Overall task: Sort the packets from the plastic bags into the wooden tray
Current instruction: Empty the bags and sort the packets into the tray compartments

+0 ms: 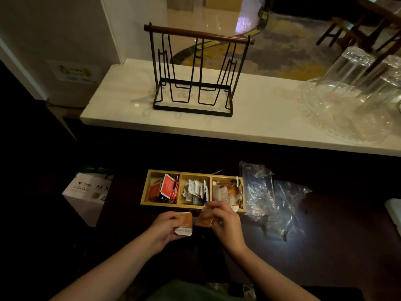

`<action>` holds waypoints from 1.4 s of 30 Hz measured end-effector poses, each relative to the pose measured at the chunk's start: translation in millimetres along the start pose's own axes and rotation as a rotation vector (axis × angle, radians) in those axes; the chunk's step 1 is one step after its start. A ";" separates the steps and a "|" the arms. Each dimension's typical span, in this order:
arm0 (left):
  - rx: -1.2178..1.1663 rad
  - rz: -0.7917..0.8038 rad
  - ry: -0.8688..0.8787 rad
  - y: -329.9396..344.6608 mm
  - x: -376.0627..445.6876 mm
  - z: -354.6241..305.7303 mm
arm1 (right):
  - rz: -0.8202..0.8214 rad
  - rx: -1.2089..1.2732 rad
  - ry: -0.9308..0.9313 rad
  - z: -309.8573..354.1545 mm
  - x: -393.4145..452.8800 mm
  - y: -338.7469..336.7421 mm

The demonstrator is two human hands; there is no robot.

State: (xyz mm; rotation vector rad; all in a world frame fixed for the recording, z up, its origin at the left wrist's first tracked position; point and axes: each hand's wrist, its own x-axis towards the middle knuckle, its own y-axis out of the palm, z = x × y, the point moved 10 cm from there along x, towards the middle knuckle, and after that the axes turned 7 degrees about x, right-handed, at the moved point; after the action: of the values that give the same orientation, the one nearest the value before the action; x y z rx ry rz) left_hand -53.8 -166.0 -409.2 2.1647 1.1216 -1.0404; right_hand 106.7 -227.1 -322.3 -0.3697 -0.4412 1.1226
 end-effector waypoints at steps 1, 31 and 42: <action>0.001 0.023 0.003 4.9 -0.9 -2.8 | 0.001 0.030 -0.009 5.2 2.3 2.3; -0.042 0.095 0.105 36.7 10.6 -68.9 | 0.360 -0.468 0.498 -106.4 165.2 -12.6; -0.228 0.102 0.075 43.3 7.9 -77.3 | 0.233 0.431 0.317 -13.2 120.5 -14.0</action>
State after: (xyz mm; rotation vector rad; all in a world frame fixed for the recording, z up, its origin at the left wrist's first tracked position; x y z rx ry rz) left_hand 16.5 -132.0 -366.7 2.0686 1.0935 -0.7544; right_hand 168.3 -122.7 -308.4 -0.2147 0.1297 1.3222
